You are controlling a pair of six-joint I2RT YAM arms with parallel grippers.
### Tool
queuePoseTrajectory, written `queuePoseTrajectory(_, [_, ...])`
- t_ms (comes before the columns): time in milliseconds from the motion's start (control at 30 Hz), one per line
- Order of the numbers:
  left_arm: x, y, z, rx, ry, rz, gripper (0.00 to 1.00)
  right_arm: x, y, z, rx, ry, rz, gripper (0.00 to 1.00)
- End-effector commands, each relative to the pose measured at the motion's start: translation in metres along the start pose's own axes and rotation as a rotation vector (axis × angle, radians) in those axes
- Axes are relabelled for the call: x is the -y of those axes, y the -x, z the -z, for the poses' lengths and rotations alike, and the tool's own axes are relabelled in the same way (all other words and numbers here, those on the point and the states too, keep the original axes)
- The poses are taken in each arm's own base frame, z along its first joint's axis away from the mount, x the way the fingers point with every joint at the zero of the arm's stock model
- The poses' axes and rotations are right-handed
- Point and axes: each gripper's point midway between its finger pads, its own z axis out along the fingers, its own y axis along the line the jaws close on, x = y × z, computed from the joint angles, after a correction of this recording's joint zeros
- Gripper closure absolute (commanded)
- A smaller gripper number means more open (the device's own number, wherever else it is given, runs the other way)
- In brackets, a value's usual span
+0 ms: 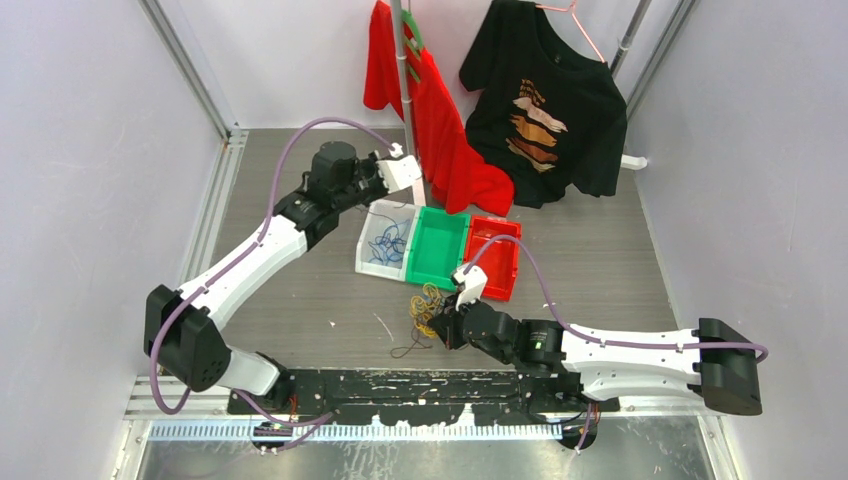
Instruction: Untangle the cables
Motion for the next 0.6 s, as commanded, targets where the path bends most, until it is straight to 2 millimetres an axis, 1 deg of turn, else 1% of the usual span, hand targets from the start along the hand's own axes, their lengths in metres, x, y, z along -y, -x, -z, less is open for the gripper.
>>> queuePoseTrajectory(0, [-0.002,-0.019,0.009,-0.094,0.024,0.001,1.00,-0.012,0.022,0.003,0.066,0.020,-0.059,0.99])
queuePoseTrajectory(100, [0.006,-0.032,0.008,-0.135,0.001,-0.008,1.00,-0.011,0.022,0.003,0.068,0.018,-0.069,0.99])
queuePoseTrajectory(267, [0.028,-0.052,0.009,-0.199,-0.085,-0.038,1.00,-0.010,0.022,0.004,0.070,0.011,-0.075,0.99])
queuePoseTrajectory(367, [0.037,-0.061,0.007,-0.231,-0.115,-0.036,1.00,-0.008,0.024,0.004,0.077,0.002,-0.083,0.99])
queuePoseTrajectory(433, [0.043,-0.064,0.003,-0.239,-0.133,-0.044,1.00,-0.007,0.024,0.004,0.083,-0.003,-0.092,0.99])
queuePoseTrajectory(567, [0.058,-0.062,-0.011,-0.246,-0.172,-0.059,1.00,-0.005,0.025,0.005,0.090,-0.007,-0.098,0.99])
